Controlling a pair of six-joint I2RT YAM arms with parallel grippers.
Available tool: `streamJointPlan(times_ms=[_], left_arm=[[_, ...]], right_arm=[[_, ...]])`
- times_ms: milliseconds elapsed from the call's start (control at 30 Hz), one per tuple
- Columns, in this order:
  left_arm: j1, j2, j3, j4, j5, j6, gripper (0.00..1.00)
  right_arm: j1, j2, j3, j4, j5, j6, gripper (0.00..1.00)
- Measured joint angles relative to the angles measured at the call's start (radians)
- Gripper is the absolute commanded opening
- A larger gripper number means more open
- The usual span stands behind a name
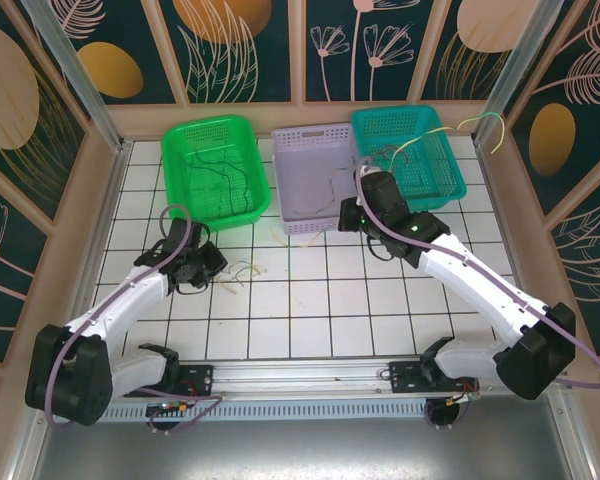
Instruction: Untangle the cables
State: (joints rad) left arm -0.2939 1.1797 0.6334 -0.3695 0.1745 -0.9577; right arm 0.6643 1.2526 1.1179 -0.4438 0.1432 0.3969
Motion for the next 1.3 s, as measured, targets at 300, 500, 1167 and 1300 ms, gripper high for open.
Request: streamJointPlan(times_ms=[300, 500, 1167, 1300], left_arm=[[0.0, 0.027, 0.092, -0.005, -0.012, -0.001, 0.59], [0.0, 0.012, 0.311, -0.039, -0.03, 0.004, 0.6], [-0.19, 0.318, 0.819, 0.242, 0.308, 0.218, 0.62], [-0.196, 0.27, 0.734, 0.227, 0.296, 0.224, 0.59]], right_arm=[[-0.002, 0.039, 0.003, 0.007, -0.06, -0.045, 0.0], [-0.002, 0.056, 0.009, 0.006, -0.089, -0.091, 0.0], [0.062, 0.164, 0.093, 0.007, -0.46, -0.215, 0.0], [0.039, 0.164, 0.122, 0.008, -0.466, -0.171, 0.0]])
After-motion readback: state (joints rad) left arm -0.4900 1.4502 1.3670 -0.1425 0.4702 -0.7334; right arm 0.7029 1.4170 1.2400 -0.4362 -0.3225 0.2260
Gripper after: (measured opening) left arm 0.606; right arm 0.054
